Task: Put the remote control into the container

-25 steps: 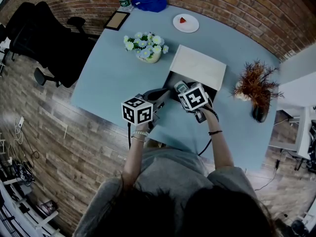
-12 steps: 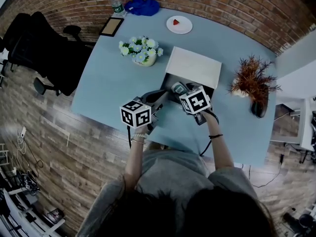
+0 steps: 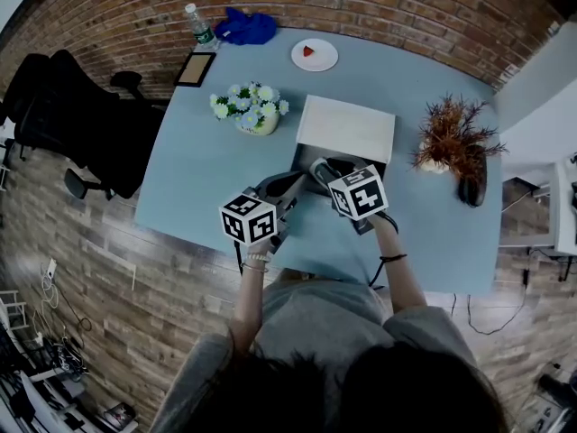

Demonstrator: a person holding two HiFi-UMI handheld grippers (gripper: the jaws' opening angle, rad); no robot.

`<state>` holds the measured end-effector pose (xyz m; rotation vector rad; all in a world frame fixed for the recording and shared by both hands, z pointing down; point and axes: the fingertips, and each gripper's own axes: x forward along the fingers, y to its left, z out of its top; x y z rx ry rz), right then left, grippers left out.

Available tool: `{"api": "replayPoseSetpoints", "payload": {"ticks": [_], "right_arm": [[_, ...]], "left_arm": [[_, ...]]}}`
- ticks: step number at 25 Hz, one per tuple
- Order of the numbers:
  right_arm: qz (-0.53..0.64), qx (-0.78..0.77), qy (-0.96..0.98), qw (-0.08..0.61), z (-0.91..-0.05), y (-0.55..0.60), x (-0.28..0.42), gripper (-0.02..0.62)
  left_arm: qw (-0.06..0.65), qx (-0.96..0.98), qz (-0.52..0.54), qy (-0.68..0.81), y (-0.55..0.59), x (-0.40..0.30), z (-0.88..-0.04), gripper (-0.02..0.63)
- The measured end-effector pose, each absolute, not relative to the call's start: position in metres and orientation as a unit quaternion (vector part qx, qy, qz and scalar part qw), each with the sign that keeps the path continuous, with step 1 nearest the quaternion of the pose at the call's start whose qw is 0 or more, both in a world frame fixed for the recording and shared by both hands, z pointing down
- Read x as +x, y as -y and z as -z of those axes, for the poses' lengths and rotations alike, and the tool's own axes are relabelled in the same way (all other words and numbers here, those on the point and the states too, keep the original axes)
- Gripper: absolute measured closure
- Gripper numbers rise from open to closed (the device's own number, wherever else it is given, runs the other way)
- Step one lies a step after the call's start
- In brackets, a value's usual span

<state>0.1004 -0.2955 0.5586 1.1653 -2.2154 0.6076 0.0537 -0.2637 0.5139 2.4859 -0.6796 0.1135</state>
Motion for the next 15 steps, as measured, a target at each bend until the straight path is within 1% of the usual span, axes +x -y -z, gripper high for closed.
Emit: {"api": "replayPoseSetpoints", "payload": {"ticks": [1, 8, 15], "right_arm": [[-0.227, 0.436, 0.828, 0.270, -0.555, 0.295, 0.100, 0.544], [-0.213, 0.444, 0.845, 0.211, -0.522, 0.286, 0.096, 0.591], [-0.184, 0.459, 0.859, 0.133, -0.480, 0.274, 0.099, 0.595]], "left_arm": [[0.275, 0.927, -0.043, 0.250, 0.262, 0.055, -0.513, 0.603], [0.250, 0.939, -0.040, 0.234, 0.255, 0.063, -0.499, 0.603], [0.213, 0.950, -0.036, 0.225, 0.249, 0.068, -0.474, 0.603]]}}
